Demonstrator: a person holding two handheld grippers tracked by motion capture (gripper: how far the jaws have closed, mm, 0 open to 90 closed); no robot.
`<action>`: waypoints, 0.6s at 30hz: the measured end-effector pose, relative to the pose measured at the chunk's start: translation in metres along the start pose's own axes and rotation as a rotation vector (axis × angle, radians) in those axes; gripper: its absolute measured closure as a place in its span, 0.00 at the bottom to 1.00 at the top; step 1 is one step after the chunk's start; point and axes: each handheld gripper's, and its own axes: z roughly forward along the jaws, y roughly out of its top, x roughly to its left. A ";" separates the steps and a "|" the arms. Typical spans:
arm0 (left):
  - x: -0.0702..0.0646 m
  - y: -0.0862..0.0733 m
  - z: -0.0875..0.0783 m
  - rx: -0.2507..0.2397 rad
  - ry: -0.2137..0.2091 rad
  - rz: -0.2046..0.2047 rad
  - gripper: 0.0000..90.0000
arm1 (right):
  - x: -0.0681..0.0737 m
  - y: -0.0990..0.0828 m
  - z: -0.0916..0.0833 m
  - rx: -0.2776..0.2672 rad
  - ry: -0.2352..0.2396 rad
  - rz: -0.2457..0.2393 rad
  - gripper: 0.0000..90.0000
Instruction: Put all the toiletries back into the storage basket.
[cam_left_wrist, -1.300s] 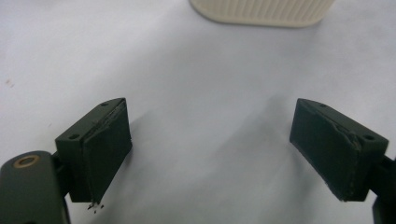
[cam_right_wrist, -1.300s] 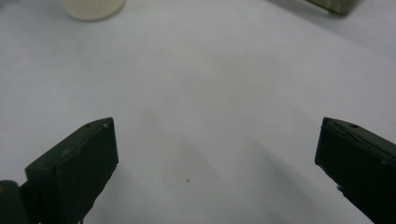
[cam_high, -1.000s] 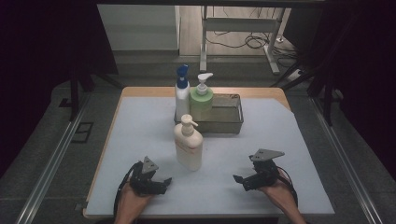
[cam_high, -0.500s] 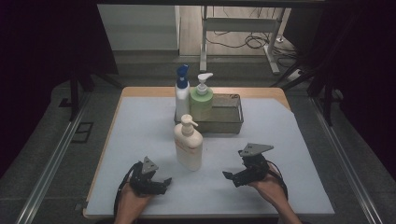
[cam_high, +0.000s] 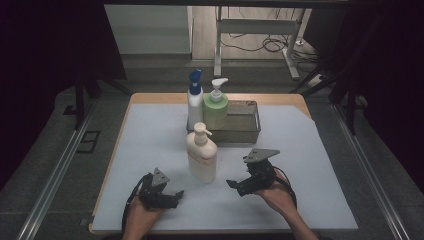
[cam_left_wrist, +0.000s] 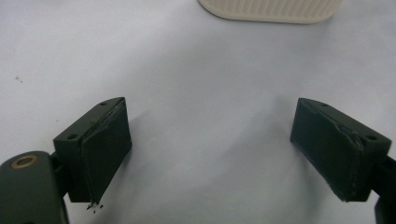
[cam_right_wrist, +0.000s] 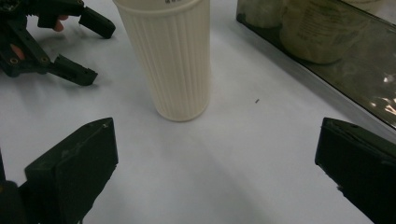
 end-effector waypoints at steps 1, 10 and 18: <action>0.000 0.000 0.000 0.000 0.001 0.000 0.13 | 0.001 0.002 0.001 0.001 0.001 0.006 0.00; 0.000 0.000 0.000 0.000 0.001 0.001 0.13 | 0.012 0.021 0.012 -0.009 -0.011 -0.014 0.02; 0.000 0.000 0.000 0.000 0.000 0.000 0.13 | 0.021 0.039 0.021 -0.017 -0.013 -0.028 0.05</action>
